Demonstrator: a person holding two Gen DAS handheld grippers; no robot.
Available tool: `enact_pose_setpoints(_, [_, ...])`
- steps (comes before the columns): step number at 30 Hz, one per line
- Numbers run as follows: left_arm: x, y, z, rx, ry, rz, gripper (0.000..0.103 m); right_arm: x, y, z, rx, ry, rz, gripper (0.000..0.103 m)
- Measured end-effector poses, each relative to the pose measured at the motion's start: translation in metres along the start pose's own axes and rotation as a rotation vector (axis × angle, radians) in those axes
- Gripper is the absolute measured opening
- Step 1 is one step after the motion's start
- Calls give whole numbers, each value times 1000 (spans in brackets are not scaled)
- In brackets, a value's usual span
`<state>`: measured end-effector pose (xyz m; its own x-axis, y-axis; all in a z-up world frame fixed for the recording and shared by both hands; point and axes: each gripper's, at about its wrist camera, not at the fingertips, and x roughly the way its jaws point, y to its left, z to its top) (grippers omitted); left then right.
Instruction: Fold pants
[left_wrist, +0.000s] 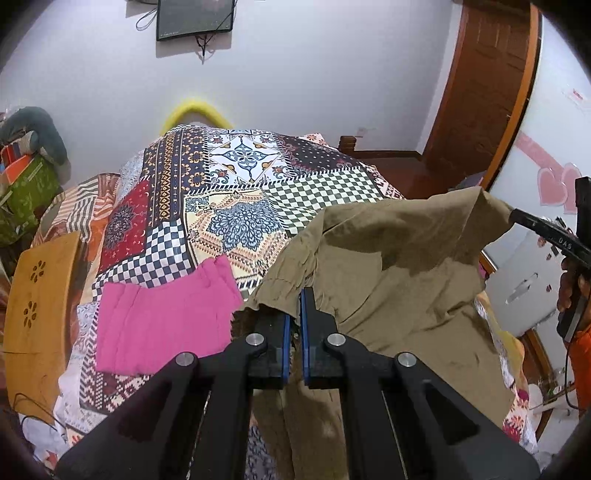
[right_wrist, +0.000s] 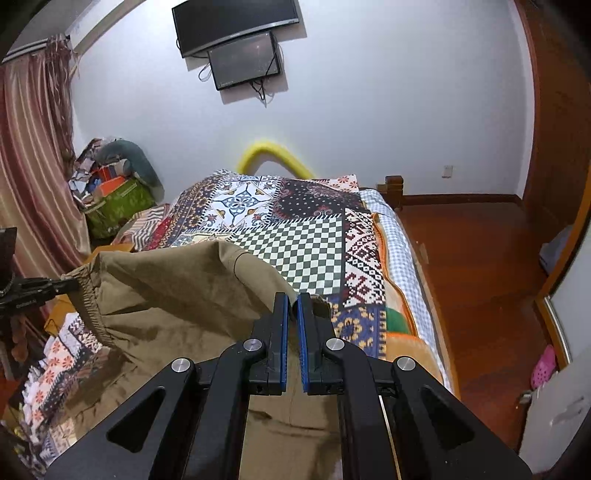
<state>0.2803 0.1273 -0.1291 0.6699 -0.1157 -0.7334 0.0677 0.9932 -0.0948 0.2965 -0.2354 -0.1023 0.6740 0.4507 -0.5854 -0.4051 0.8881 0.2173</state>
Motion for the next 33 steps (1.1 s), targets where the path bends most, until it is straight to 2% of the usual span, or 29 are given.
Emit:
enact_pose_setpoints(9, [-27, -10, -42, 6, 21, -24, 4, -42, 2, -36, 36, -8, 5, 5])
enact_pose_setpoints(18, [-31, -7, -97, -12, 98, -62, 4, -61, 6, -93, 92, 67, 3, 5])
enact_pose_setpoints(24, [-31, -8, -129, -10, 158, -46, 6, -61, 11, -132, 118, 151, -16, 5])
enact_pose_setpoints(27, [-34, -7, -141, 0, 177, -11, 6, -65, 8, -149, 151, 198, -25, 6])
enact_pose_setpoints(33, [-54, 5, -149, -18, 154, 40, 6, -79, -7, -160, 206, 203, -55, 6])
